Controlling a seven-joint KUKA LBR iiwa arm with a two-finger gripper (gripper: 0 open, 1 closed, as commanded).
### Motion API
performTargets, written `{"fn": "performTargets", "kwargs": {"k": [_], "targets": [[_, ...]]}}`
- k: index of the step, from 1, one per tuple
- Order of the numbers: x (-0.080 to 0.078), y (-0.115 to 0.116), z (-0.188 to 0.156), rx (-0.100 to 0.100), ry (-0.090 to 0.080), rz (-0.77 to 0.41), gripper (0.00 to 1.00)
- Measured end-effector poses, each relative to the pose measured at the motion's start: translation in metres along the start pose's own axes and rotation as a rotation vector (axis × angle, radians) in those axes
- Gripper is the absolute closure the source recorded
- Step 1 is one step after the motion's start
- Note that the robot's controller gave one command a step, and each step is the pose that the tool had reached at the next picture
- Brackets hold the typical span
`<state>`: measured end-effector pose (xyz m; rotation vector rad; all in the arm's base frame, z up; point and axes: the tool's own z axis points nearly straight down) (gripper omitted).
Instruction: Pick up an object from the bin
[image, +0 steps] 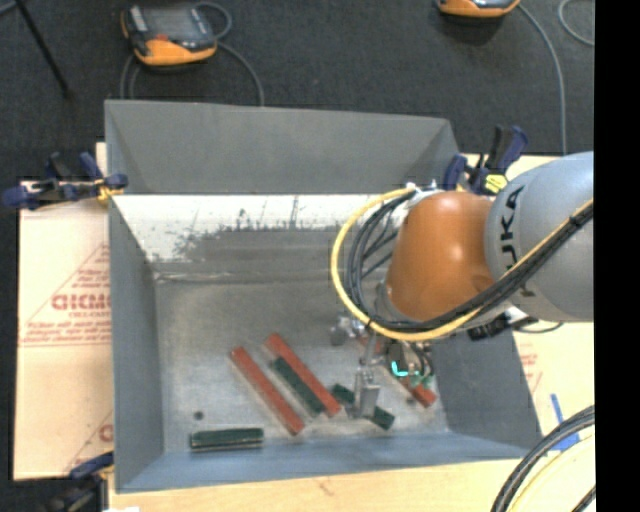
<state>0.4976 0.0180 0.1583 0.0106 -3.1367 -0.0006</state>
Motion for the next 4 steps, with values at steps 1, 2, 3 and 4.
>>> {"fn": "performTargets", "kwargs": {"k": [1, 2, 3, 4], "targets": [[-0.002, 0.000, -0.004, 0.000, -0.008, 0.000, 0.00], [-0.001, 0.004, 0.039, -0.001, -0.015, 0.063, 0.00], [-0.008, 0.000, 0.077, 0.001, -0.006, 0.048, 0.00], [-0.034, 0.006, 0.088, 0.001, -0.010, -0.089, 1.00]]}}
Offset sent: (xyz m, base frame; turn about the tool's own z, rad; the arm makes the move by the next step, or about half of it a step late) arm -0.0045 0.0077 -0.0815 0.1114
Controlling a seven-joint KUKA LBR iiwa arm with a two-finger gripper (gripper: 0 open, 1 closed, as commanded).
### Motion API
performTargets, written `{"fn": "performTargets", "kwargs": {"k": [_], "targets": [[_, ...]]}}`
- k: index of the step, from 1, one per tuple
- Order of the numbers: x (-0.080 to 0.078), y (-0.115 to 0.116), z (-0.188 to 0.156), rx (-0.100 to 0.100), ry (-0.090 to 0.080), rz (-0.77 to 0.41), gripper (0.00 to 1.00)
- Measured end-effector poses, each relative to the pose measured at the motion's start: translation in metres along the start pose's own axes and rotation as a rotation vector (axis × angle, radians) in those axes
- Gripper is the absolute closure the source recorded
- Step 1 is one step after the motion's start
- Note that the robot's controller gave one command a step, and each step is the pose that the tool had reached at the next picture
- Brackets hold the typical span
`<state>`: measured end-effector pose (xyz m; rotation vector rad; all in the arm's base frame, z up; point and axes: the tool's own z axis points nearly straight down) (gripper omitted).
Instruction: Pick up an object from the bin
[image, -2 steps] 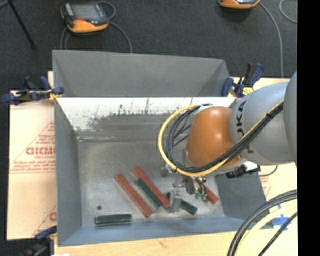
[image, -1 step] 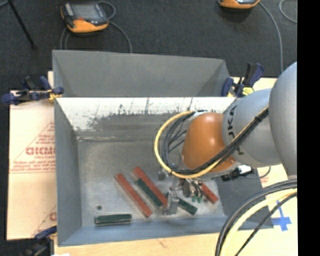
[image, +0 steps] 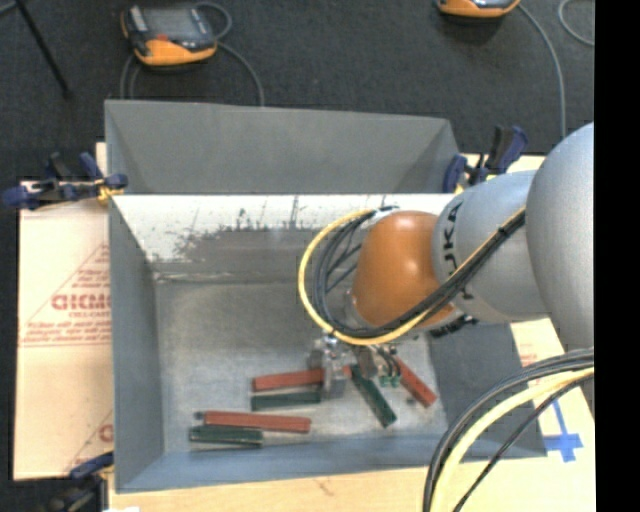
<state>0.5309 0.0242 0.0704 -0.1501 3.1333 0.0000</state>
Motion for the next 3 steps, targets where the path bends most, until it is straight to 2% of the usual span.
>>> {"fn": "performTargets", "kwargs": {"k": [1, 2, 3], "targets": [[0.000, 0.000, 0.000, 0.000, 0.000, 0.001, 1.00], [-0.069, 0.035, -0.106, 0.000, 0.002, -0.033, 1.00], [-0.069, 0.035, -0.106, -0.001, 0.002, -0.033, 1.00]]}}
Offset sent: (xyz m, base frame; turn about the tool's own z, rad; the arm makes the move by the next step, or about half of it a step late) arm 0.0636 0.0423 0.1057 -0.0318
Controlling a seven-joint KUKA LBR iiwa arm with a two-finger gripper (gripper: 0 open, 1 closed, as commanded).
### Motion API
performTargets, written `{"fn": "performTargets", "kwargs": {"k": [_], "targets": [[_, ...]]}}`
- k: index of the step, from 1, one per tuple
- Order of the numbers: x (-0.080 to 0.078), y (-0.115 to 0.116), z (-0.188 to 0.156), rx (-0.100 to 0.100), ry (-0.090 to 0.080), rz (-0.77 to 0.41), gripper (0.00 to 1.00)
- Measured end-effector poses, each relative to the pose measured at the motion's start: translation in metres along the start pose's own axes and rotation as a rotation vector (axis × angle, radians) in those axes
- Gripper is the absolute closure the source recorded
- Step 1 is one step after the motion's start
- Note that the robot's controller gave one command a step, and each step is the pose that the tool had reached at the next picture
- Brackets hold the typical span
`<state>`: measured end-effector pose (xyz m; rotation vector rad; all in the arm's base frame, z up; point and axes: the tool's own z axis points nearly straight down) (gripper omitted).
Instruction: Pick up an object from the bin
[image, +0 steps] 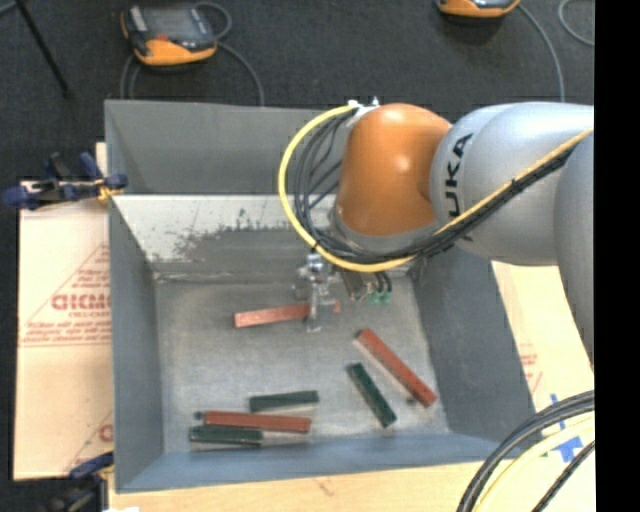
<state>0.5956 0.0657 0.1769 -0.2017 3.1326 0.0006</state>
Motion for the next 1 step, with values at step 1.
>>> {"fn": "performTargets", "kwargs": {"k": [1], "targets": [[-0.0061, 0.0002, -0.0742, 0.001, -0.002, -0.007, 1.00]]}}
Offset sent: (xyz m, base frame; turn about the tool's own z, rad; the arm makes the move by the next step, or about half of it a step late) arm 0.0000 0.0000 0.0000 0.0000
